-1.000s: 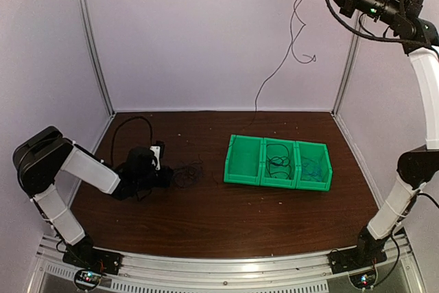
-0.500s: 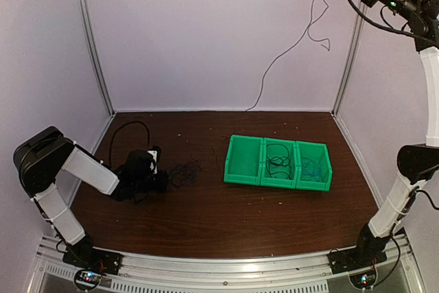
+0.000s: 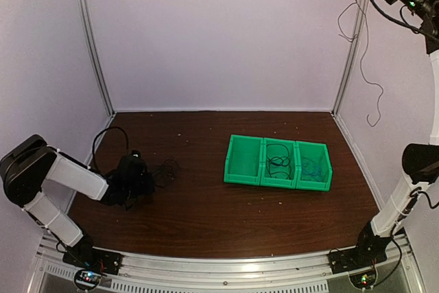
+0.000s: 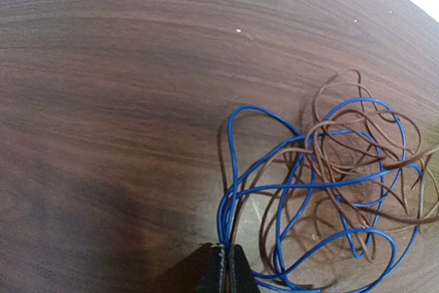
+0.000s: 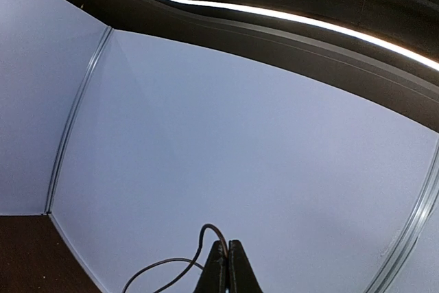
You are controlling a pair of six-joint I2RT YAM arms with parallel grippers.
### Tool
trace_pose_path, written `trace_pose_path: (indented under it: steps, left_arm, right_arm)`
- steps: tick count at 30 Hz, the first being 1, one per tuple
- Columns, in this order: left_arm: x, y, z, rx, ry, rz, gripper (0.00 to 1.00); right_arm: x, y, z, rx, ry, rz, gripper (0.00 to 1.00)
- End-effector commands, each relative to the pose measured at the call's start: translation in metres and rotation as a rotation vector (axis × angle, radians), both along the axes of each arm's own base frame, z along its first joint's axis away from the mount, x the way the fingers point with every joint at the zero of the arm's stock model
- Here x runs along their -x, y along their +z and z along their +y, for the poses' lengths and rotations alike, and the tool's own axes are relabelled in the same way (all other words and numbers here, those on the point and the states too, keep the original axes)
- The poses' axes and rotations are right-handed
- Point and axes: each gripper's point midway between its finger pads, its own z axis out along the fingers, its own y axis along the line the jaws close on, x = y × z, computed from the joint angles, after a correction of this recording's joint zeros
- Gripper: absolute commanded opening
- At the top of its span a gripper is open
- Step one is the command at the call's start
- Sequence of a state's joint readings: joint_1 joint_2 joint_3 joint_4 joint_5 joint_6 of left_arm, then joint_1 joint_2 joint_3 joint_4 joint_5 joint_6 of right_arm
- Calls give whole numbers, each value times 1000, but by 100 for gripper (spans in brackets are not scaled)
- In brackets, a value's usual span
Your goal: Untangle the cables
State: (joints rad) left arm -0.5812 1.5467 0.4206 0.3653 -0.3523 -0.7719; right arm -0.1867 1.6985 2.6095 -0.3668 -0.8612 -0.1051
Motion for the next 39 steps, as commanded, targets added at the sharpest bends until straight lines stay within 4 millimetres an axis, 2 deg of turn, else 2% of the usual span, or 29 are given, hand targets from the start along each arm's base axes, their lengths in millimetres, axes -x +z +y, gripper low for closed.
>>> trace_pose_path:
  steps: [1,2,5,8,10,11,16,21,31,34,39]
  left_arm:
    - [1,10,14,-45,29,-22,0]
    - [-1,13,11,-45,17,-27,2]
    - [-4,21,5,-29,-11,-41,22]
    - [-3,25,5,-10,0,-50,35]
    - [-2,27,5,-4,-4,-55,40]
    - [-2,30,2,-2,-24,-62,41]
    - [-5,43,-4,-12,-68,-88,46]
    - [-7,58,-4,-12,-70,-122,46]
    - [-6,54,2,-38,-54,-117,47]
    - [-6,52,3,-41,-51,-112,47]
    - [-6,48,3,-49,-52,-106,47]
  right_arm:
    - [4,-6,11,-16,109,27,0]
    - [-2,-14,12,-30,128,53,0]
    - [-14,-26,15,-58,181,101,0]
    - [-23,-38,21,-77,220,139,0]
    - [-29,-50,33,-68,249,168,0]
    - [-32,-57,46,-45,259,175,0]
    - [-51,-97,95,19,276,253,0]
    - [-68,-129,131,46,309,323,0]
    - [-87,-179,177,104,342,414,0]
    - [-90,-204,189,127,348,456,0]
    - [-97,-256,207,148,376,553,0]
